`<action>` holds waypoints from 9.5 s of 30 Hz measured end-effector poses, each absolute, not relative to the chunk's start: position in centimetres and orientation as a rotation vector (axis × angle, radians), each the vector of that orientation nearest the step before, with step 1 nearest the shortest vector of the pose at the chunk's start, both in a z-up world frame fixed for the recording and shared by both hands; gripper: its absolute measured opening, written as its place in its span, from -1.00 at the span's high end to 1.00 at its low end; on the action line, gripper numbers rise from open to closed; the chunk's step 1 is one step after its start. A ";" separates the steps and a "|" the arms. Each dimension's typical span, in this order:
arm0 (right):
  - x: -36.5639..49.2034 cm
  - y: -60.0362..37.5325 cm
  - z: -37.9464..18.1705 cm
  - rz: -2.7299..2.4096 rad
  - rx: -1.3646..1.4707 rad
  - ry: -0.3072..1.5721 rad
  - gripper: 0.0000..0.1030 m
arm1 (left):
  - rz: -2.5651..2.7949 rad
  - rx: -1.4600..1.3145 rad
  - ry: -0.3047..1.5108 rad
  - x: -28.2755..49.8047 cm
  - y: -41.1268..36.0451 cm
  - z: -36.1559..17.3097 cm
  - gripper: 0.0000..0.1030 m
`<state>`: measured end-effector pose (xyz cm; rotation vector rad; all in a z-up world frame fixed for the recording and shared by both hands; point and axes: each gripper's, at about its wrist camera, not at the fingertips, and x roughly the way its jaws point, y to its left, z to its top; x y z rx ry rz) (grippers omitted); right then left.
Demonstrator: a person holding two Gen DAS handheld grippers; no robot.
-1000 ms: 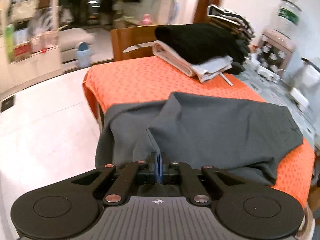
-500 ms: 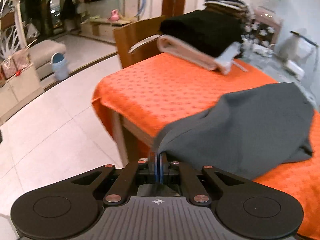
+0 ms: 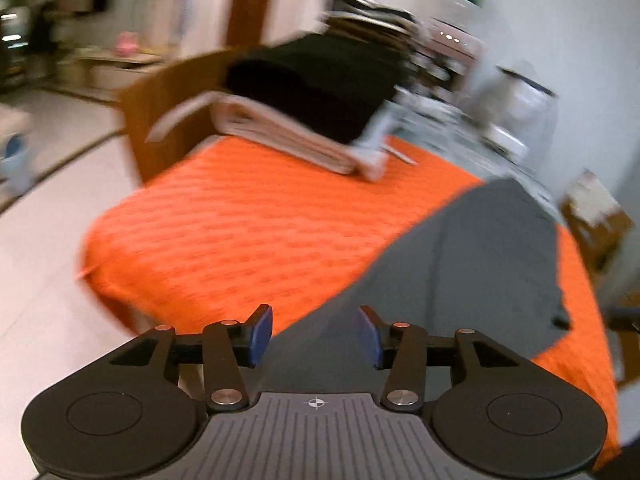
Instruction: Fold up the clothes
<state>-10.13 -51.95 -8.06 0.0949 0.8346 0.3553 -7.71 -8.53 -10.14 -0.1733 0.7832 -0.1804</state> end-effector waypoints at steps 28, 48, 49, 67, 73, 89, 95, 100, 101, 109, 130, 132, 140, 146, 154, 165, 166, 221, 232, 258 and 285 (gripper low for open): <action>-15.7 -31.3 -15.2 -0.316 0.614 0.785 0.20 | -0.906 0.211 0.977 5.5 -12.6 -15.1 0.14; -15.3 -25.5 -18.4 -0.493 0.750 0.727 0.68 | -1.088 0.261 1.017 9.3 -9.8 -14.8 0.92; -15.3 -25.1 -18.3 -0.517 0.744 0.715 0.79 | -1.106 0.269 1.015 9.4 -9.7 -14.7 0.92; -13.7 -20.3 -13.7 -0.723 0.733 0.709 0.79 | -1.197 0.268 1.135 15.3 -7.5 -15.6 0.91; -14.8 -20.9 -13.6 -0.730 0.754 0.638 0.30 | -1.210 0.269 1.131 15.5 -7.5 -16.0 0.90; -14.2 -33.6 -12.0 -0.756 0.809 0.474 0.38 | -1.146 0.207 0.994 13.6 -7.7 -12.9 0.65; -13.2 -40.3 -13.1 -0.689 0.796 0.487 0.54 | -1.199 0.216 0.880 9.5 -13.4 -9.9 0.17; -12.5 -45.8 -14.8 -0.580 0.813 0.537 0.76 | -1.171 0.205 0.935 5.7 -20.5 -11.2 0.16; -12.3 -46.6 -15.1 -0.559 0.802 0.551 0.76 | -1.165 0.214 0.938 4.9 -21.8 -11.5 0.16; -11.7 -50.5 -17.1 -0.395 0.822 0.621 0.75 | -0.994 0.311 0.982 1.4 -28.7 -15.0 0.27; -8.5 -53.3 -20.2 -0.161 1.113 0.604 0.97 | -0.793 0.215 0.926 2.8 -27.7 -12.9 0.86; -9.3 -53.8 -19.6 -0.162 1.095 0.597 0.97 | -0.807 0.227 0.947 2.8 -27.7 -13.5 0.80; -11.2 -52.9 -18.8 -0.163 1.027 0.623 0.84 | -0.870 0.218 1.005 2.4 -24.1 -15.1 0.51; -12.3 -51.6 -18.3 -0.152 0.967 0.645 0.83 | -0.848 0.167 0.974 3.1 -18.4 -12.9 0.46; -14.0 -45.5 -18.3 -0.029 0.865 0.699 0.56 | -0.754 0.190 1.010 5.9 -12.7 -13.3 0.34; -16.4 -34.4 -19.5 -0.116 0.875 0.671 0.13 | -0.922 0.211 1.118 7.4 -9.1 -15.6 0.31; -16.7 -33.6 -19.4 -0.148 0.856 0.655 0.13 | -0.947 0.206 1.122 7.4 -8.8 -15.7 0.30; -18.6 -22.0 -26.3 -0.054 0.477 0.683 -0.63 | -1.307 0.358 1.114 7.1 -0.1 -14.6 0.17; -16.0 -21.9 -27.3 0.205 0.550 0.686 0.88 | -1.326 0.323 1.091 7.0 1.8 -13.9 0.04; -18.7 -29.7 -5.2 0.200 0.727 0.323 0.90 | -1.737 -0.388 0.938 9.6 -4.5 -10.8 -0.60; -15.7 -33.3 -2.4 0.082 0.745 0.246 0.80 | -1.679 -0.355 0.949 16.8 -11.7 -4.4 0.55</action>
